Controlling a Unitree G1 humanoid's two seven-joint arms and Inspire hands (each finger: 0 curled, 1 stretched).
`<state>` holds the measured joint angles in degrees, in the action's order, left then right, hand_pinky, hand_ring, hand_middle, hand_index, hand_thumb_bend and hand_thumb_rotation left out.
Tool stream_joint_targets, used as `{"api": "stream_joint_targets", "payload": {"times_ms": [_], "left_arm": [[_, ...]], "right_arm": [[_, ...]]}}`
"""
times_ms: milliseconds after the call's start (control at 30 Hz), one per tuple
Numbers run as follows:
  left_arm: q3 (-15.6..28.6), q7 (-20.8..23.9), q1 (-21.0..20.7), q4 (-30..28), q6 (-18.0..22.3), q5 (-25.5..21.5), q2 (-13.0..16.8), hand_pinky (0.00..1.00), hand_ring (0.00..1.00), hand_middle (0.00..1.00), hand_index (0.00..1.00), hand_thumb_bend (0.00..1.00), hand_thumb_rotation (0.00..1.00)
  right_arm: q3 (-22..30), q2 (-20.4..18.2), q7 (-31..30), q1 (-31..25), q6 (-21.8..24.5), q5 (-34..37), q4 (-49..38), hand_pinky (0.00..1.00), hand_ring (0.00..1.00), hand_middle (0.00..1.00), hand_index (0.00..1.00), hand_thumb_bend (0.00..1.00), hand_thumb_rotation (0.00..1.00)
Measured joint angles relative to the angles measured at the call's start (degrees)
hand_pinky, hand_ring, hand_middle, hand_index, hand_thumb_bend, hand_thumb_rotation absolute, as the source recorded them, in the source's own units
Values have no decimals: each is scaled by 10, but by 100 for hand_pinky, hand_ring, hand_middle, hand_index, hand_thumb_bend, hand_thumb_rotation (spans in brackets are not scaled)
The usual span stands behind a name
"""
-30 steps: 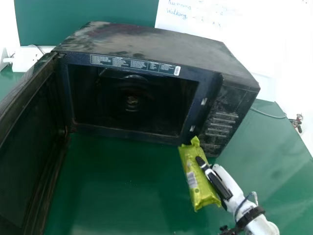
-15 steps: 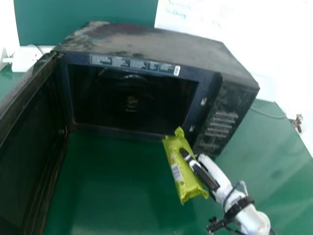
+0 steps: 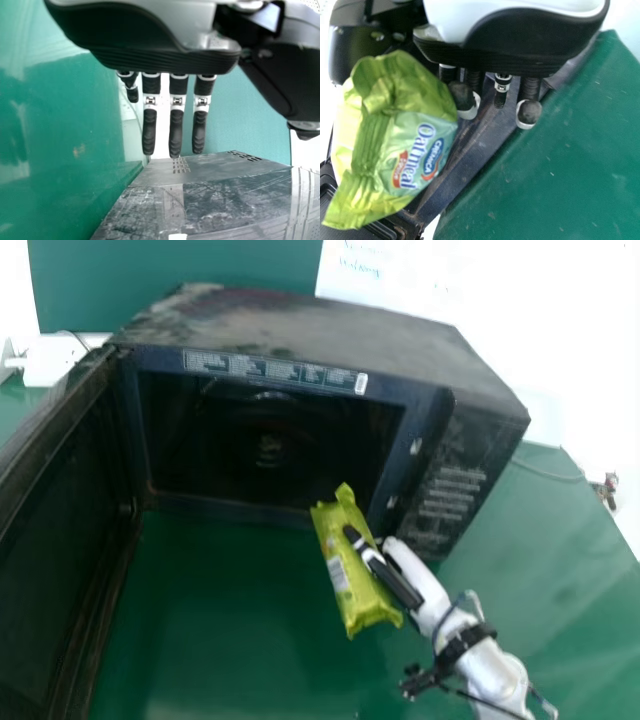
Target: Put biscuit inside oven
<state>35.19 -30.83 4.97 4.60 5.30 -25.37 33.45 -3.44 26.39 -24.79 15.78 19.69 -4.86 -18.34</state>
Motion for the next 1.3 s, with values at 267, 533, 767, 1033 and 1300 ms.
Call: {"api": "stream_joint_targets", "payload": {"times_ms": [267, 533, 767, 1033, 1300], "left_arm": [[0, 3, 2, -4, -16, -7, -2, 51, 59, 61, 60, 83, 58], [0, 3, 4, -8, -15, -6, -3, 49, 57, 59, 62, 82, 55], [0, 6, 8, -22, -15, -5, -7, 36, 46, 52, 61, 82, 55], [0, 10, 10, -23, -17, -5, -7, 47, 56, 59, 60, 82, 54], [0, 10, 10, -22, -15, -5, -8, 56, 61, 63, 59, 82, 53]], "right_arm": [[-24, -28, 14, 58, 2, -18, 46, 0, 0, 0, 6, 61, 0], [-40, -57, 29, 109, -24, -33, 114, 0, 0, 0, 6, 61, 0], [-57, -67, 51, 146, -49, -68, 158, 0, 0, 0, 5, 58, 0], [-63, -79, 59, 188, -58, -91, 208, 0, 0, 0, 5, 58, 0], [-78, -90, 79, 243, -77, -124, 282, 0, 0, 0, 6, 60, 0]]}}
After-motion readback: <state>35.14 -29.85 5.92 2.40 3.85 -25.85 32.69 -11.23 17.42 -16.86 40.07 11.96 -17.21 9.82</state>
